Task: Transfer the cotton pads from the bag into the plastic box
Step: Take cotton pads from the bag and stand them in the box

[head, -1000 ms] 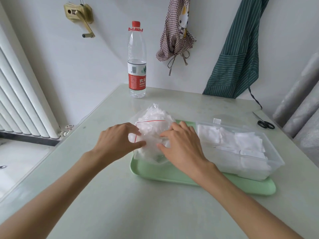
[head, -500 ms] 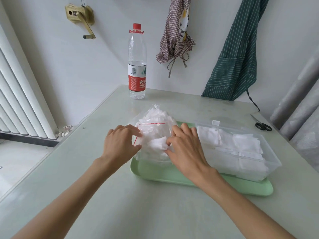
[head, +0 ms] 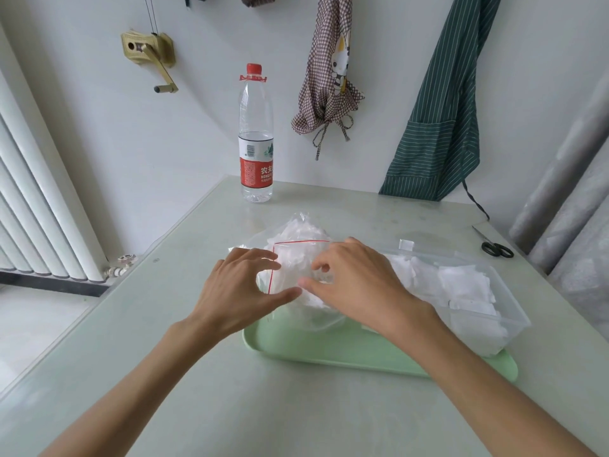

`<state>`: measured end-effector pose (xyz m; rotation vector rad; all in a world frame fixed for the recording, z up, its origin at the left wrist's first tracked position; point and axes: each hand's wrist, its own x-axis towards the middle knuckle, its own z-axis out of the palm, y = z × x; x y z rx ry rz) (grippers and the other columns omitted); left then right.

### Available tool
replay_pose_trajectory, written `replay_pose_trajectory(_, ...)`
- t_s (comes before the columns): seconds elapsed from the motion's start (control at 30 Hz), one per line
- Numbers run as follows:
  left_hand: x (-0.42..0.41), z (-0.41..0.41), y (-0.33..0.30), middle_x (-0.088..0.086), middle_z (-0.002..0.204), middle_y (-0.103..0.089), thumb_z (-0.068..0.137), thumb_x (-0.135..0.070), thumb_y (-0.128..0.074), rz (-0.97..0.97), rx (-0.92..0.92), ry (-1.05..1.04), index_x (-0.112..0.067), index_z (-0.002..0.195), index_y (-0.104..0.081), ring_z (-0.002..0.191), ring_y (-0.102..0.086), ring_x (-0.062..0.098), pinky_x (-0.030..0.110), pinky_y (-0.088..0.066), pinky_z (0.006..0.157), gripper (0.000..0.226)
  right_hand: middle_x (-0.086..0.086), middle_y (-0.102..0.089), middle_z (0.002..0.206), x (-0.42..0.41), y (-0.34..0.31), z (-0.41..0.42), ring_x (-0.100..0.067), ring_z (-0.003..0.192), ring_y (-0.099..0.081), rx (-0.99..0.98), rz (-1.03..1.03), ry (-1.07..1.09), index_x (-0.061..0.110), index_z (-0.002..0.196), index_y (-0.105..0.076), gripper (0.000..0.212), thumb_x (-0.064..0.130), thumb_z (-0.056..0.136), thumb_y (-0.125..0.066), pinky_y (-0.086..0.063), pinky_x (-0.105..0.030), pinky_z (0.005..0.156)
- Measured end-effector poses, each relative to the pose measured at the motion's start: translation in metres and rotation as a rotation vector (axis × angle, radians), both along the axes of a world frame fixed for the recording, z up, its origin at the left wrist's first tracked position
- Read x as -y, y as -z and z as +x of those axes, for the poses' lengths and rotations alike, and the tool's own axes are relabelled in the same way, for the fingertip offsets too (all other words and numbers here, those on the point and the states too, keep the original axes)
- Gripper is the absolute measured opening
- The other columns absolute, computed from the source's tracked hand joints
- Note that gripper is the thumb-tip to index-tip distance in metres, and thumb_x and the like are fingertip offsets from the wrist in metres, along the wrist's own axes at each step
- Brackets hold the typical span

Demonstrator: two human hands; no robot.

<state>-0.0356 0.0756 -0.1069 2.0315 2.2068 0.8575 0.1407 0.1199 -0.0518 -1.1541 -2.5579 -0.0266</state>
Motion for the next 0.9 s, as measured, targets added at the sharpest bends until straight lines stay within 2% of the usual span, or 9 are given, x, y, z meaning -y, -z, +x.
replay_pose_trajectory(0.13,-0.003,0.013,-0.001,-0.02,0.124,-0.053,0.058,-0.078,-0.063,-0.032,-0.014,-0.111,-0.033,0.111,-0.06,0.122,-0.038,0.008,0.024,-0.03,0.088,0.07,-0.005,-0.065,0.105,-0.011,0.002,-0.01,-0.024,0.108,-0.051,0.211,-0.049,0.007,0.015,0.1,-0.07,0.024,0.033,0.086,-0.061,-0.033,-0.028,0.072)
replay_pose_trajectory(0.3,-0.006,0.026,0.001,-0.015,0.122,-0.048,0.053,-0.072,-0.071,-0.086,-0.093,-0.149,-0.03,0.118,-0.05,0.121,-0.036,0.012,0.025,-0.031,0.087,0.08,-0.009,-0.064,0.112,-0.006,0.007,-0.007,-0.026,0.113,-0.05,0.328,-0.019,-0.033,0.014,0.109,-0.066,0.032,0.035,0.086,-0.063,-0.033,-0.028,0.077)
replay_pose_trajectory(0.37,-0.006,0.026,0.002,-0.015,0.123,-0.047,0.054,-0.071,-0.071,-0.08,-0.091,-0.149,-0.03,0.117,-0.049,0.121,-0.036,0.013,0.025,-0.03,0.087,0.079,-0.013,-0.064,0.104,-0.006,0.01,-0.005,-0.028,0.108,-0.051,0.282,0.004,-0.017,0.011,0.093,-0.065,0.02,0.029,0.09,-0.057,-0.027,-0.027,0.071)
replay_pose_trajectory(0.47,-0.006,0.023,0.0,-0.014,0.128,-0.046,0.059,-0.068,-0.071,-0.126,0.028,-0.121,-0.029,0.118,-0.052,0.125,-0.033,0.013,0.026,-0.029,0.092,0.074,-0.014,-0.053,0.086,-0.009,0.015,0.0,-0.03,0.095,-0.049,0.161,-0.022,0.04,0.014,0.062,-0.042,0.031,0.018,0.091,-0.052,-0.027,-0.03,0.067)
replay_pose_trajectory(0.5,-0.007,0.023,-0.002,-0.013,0.13,-0.045,0.061,-0.068,-0.069,-0.156,0.109,-0.109,-0.027,0.118,-0.053,0.126,-0.032,0.013,0.027,-0.03,0.096,0.072,-0.011,-0.053,0.086,-0.009,0.017,0.001,-0.03,0.096,-0.049,0.114,0.002,0.038,0.015,0.063,-0.045,0.028,0.016,0.091,-0.05,-0.03,-0.031,0.067)
replay_pose_trajectory(0.57,-0.009,0.022,-0.008,-0.012,0.133,-0.044,0.066,-0.068,-0.066,-0.206,0.266,-0.096,-0.025,0.119,-0.055,0.128,-0.029,0.014,0.029,-0.029,0.1,0.069,-0.005,-0.058,0.098,-0.009,0.021,0.006,-0.023,0.102,-0.048,0.029,0.106,-0.004,0.012,0.085,-0.06,0.019,0.015,0.095,-0.045,-0.036,-0.03,0.075)
replay_pose_trajectory(0.67,-0.011,0.023,-0.015,-0.007,0.133,-0.045,0.069,-0.064,-0.066,-0.222,0.324,-0.106,-0.024,0.119,-0.057,0.128,-0.03,0.016,0.03,-0.03,0.1,0.065,0.0,-0.058,0.098,-0.01,0.026,0.015,-0.017,0.096,-0.049,-0.229,0.126,-0.029,0.01,0.096,-0.065,0.02,0.018,0.096,-0.046,-0.041,-0.028,0.078)
replay_pose_trajectory(0.77,-0.01,0.023,-0.022,-0.004,0.127,-0.05,0.068,-0.057,-0.072,-0.172,0.302,-0.13,-0.026,0.118,-0.056,0.124,-0.034,0.017,0.031,-0.034,0.096,0.061,0.008,-0.06,0.084,-0.012,0.022,0.023,0.002,0.071,-0.049,-0.566,-0.121,0.066,0.013,0.091,-0.07,0.015,0.02,0.092,-0.056,-0.036,-0.012,0.065)
replay_pose_trajectory(0.9,-0.013,0.033,-0.03,-0.004,0.123,-0.051,0.072,-0.045,-0.075,-0.083,0.172,-0.17,-0.028,0.119,-0.055,0.118,-0.037,0.018,0.026,-0.033,0.085,0.053,0.017,-0.061,0.062,-0.014,0.011,0.042,0.005,0.053,-0.049,-0.905,-0.601,0.106,0.022,0.082,-0.07,0.016,0.022,0.092,-0.058,-0.037,-0.007,0.054)
